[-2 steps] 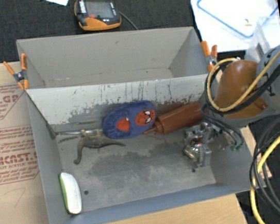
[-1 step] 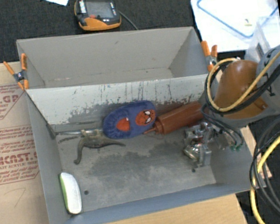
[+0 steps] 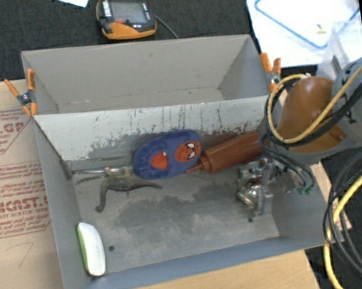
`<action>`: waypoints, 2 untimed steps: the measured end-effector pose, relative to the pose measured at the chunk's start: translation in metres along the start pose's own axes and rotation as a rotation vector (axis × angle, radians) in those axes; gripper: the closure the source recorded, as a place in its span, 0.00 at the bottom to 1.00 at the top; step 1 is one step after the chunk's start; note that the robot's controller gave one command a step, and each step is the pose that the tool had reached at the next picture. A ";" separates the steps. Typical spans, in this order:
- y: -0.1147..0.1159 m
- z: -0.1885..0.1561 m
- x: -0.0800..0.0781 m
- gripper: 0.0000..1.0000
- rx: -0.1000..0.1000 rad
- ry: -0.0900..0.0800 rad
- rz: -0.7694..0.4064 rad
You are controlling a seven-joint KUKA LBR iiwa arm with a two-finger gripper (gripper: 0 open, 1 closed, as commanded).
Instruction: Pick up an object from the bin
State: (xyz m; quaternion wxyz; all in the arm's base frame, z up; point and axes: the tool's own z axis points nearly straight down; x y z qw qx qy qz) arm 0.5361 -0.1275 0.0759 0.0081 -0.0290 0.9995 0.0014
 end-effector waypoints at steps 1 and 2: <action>0.000 -0.006 0.000 1.00 0.000 0.000 0.000; 0.001 -0.048 0.002 1.00 -0.002 0.008 0.000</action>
Offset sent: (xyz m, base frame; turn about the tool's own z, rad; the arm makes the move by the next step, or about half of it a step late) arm -0.0001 0.0001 0.0804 0.0002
